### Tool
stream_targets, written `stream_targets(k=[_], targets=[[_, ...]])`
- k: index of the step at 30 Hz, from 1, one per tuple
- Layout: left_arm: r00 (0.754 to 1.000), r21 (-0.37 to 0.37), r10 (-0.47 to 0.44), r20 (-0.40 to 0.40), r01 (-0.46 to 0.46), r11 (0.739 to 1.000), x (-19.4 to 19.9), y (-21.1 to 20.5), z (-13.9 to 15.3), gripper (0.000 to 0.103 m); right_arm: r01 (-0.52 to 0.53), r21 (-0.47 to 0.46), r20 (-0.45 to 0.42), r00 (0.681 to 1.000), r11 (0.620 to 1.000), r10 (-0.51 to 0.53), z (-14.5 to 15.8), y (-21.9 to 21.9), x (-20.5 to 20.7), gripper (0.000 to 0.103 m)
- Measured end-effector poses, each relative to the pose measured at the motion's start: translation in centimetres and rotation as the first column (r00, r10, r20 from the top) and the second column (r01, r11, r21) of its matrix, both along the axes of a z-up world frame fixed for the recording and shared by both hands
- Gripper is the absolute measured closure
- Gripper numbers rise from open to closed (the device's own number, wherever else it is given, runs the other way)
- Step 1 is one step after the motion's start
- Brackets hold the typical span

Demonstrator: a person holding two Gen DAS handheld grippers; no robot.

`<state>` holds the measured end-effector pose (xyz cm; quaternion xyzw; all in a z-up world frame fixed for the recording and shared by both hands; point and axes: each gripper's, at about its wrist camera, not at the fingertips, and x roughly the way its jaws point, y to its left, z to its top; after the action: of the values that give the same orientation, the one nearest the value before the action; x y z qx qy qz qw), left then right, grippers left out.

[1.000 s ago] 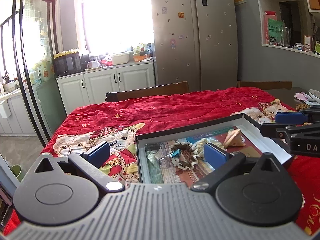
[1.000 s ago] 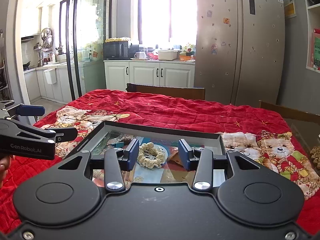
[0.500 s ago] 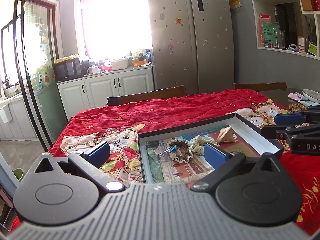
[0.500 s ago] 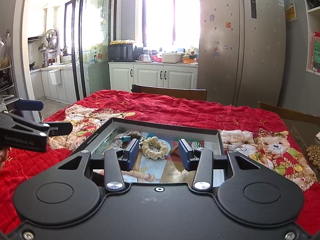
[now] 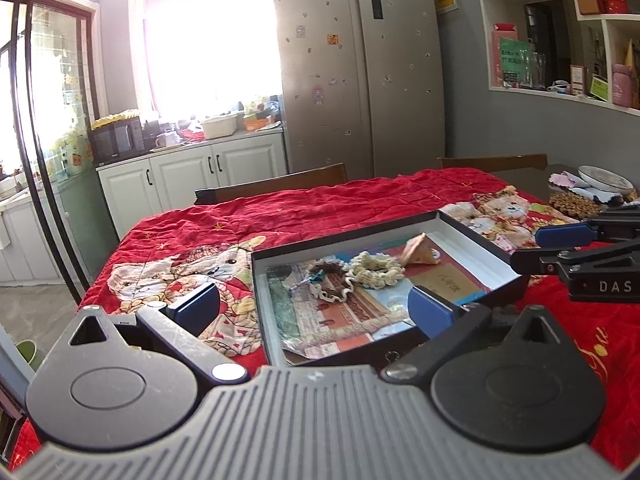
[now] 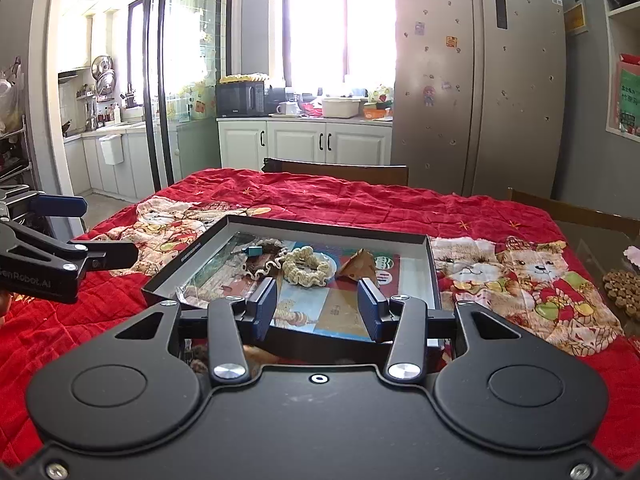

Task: Organize objects
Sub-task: 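Grasp the brown pompom hair clip with the left gripper while the right gripper grasps the black beaded scrunchie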

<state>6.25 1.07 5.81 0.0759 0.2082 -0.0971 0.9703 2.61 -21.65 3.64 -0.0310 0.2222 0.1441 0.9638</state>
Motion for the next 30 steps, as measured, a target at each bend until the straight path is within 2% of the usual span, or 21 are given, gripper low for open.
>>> stream_targets(k=[10, 21, 26, 30], targets=[[0.997, 0.022, -0.065, -0.036, 0.066, 0.998, -1.9, -1.5, -1.4, 0.0, 0.034, 0.02, -0.031, 0.999, 0.999, -0.033, -1.2, -2.6, -2.2, 0.06], [0.982, 0.035, -0.135, -0.129, 0.141, 0.989, -2.0, -2.5, -5.8, 0.0, 0.047, 0.052, -0.106, 0.993, 0.998, -0.041, -4.3, -3.1, -3.2, 0.06], [0.979, 0.039, -0.169, -0.114, 0.174, 0.984, -2.4, -3.1, -7.2, 0.0, 0.056, 0.03, -0.118, 0.992, 0.998, -0.052, -5.5, -2.1, -2.9, 0.06], [0.98, 0.017, -0.169, -0.109, 0.172, 0.985, -2.0, -3.3, -7.9, 0.006, 0.077, 0.018, -0.148, 0.986, 0.997, -0.074, -6.8, -1.9, -2.5, 0.06]])
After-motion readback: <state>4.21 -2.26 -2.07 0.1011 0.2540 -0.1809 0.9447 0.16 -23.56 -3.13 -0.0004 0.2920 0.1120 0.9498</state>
